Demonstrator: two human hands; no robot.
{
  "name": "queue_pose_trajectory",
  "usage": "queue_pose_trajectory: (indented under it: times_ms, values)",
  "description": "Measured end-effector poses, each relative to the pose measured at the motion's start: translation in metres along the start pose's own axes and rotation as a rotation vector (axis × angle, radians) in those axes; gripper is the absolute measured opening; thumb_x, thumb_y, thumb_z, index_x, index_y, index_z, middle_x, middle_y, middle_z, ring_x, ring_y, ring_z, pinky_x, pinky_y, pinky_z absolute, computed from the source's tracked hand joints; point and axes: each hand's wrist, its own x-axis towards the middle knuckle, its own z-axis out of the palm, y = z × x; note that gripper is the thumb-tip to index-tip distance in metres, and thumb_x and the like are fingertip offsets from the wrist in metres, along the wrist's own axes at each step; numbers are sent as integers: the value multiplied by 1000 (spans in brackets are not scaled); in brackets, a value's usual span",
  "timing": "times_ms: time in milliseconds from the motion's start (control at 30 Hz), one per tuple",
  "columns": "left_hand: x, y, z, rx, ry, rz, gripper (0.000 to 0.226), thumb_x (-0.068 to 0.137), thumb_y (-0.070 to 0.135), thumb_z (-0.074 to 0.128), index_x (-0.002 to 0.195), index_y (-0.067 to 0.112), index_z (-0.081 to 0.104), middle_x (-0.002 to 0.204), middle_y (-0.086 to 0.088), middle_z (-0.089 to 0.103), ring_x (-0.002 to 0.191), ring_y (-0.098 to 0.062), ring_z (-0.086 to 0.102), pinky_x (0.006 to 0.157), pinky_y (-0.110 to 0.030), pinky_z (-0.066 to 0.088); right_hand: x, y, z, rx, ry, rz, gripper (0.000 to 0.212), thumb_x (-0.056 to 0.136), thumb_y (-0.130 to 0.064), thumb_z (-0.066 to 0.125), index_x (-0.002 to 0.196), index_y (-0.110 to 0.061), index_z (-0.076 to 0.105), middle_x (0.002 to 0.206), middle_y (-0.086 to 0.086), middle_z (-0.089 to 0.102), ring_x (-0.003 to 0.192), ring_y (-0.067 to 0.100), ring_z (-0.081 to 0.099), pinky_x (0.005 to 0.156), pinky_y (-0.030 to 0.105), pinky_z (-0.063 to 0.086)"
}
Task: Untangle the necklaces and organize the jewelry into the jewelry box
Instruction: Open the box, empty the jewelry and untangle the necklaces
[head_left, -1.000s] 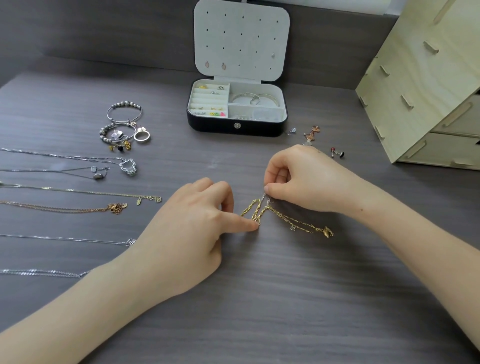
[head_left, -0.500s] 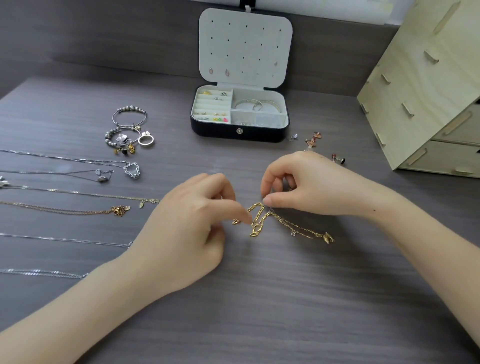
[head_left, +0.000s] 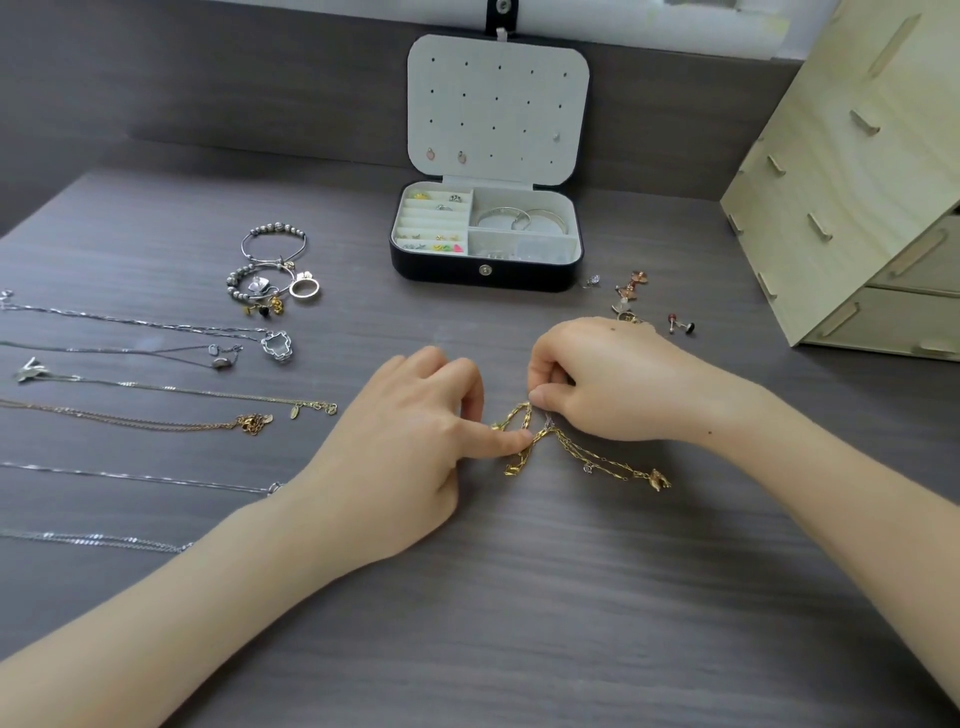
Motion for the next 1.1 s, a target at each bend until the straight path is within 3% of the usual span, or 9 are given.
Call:
queue_pose_trajectory:
  times_ms: [133, 300, 567, 800, 900, 1033, 1100]
  values:
    - [-4, -3, -1, -26, 0, -4, 63, 70, 7, 25, 99, 34, 74, 76, -1, 54, 63, -22, 44, 51, -35, 41, 2, -1, 7, 77, 49, 56, 11, 93, -23, 51, 85, -23, 58, 71, -14, 44, 96, 16, 53, 72, 22, 31]
    - [-6, -6, -1, -39, 2, -24, 61, 71, 8, 26, 99, 34, 73, 77, -1, 54, 68, -18, 37, 51, -35, 40, 2, -5, 15, 111, 137, 71, 11, 94, -24, 50, 93, -21, 61, 95, -4, 57, 100, 19, 53, 80, 28, 37]
    - [-3, -3, -5, -92, -17, -90, 57, 68, 10, 27, 93, 31, 74, 80, 0, 56, 66, -22, 49, 53, -37, 44, 3, 3, 13, 191, 112, -58, 9, 88, -28, 60, 82, -30, 55, 76, -14, 50, 69, 2, 44, 70, 22, 31]
    - [-2, 0, -2, -169, -4, -172, 41, 75, 13, 39, 87, 31, 74, 79, 4, 56, 68, -14, 45, 62, -20, 33, 3, 3, 19, 132, 238, -110, 8, 94, -26, 51, 88, -22, 53, 86, -8, 46, 89, 14, 42, 79, 27, 30]
    - [0, 2, 0, -198, 15, -226, 32, 74, 8, 51, 85, 28, 74, 79, 5, 57, 71, -10, 43, 68, -9, 30, 2, -2, 19, 217, 279, -153, 9, 96, -19, 48, 87, -21, 45, 83, -7, 50, 85, 16, 44, 73, 27, 29]
    - [1, 3, 0, -201, 32, -249, 30, 78, 20, 47, 86, 27, 75, 78, 6, 58, 69, -11, 45, 64, -11, 31, 2, -2, 22, 429, 226, -113, 12, 97, -15, 43, 85, -20, 43, 77, -6, 65, 71, 6, 50, 67, 26, 34]
    - [0, 2, 0, -194, 29, -255, 28, 77, 15, 52, 86, 28, 76, 77, 5, 57, 69, -12, 45, 64, -11, 30, 3, -2, 24, 513, 224, -97, 17, 96, -12, 44, 82, -22, 43, 68, -6, 63, 64, 4, 50, 65, 24, 37]
